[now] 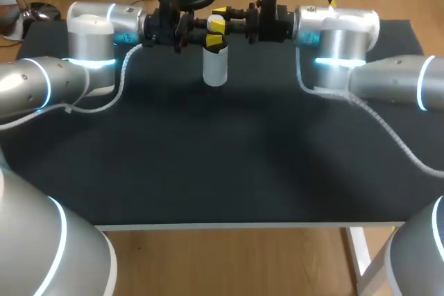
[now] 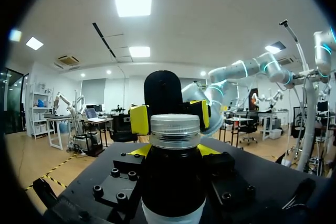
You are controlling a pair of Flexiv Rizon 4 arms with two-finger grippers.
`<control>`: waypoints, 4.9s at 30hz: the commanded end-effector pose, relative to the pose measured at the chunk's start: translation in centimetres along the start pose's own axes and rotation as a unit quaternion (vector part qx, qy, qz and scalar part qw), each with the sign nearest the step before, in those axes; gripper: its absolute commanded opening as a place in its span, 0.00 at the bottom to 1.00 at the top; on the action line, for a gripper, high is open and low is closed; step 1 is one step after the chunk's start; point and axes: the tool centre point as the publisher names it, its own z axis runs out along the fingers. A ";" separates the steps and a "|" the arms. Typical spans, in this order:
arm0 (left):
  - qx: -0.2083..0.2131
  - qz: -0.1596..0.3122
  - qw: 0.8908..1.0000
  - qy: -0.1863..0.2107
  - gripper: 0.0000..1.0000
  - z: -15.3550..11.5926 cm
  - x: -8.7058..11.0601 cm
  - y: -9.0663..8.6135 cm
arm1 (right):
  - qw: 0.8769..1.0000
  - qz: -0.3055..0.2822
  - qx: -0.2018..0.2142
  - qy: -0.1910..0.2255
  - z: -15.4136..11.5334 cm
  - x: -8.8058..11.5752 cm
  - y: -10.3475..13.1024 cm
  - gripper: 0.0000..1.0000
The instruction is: Unscrew the bottle cap
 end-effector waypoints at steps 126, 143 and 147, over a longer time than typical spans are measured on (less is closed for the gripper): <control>-0.001 0.001 1.000 -0.005 0.00 -0.1 0.0 0.2 | 0.999 0.004 -0.052 0.004 -2.2 -2.4 4.8 1.00; -0.001 0.001 1.000 -0.005 0.00 -0.1 0.0 0.2 | 0.999 0.004 -0.052 0.004 -2.2 -2.4 4.8 1.00; -0.001 0.001 1.000 -0.005 0.00 -0.1 0.0 0.2 | 0.999 0.004 -0.052 0.004 -2.2 -2.4 4.8 1.00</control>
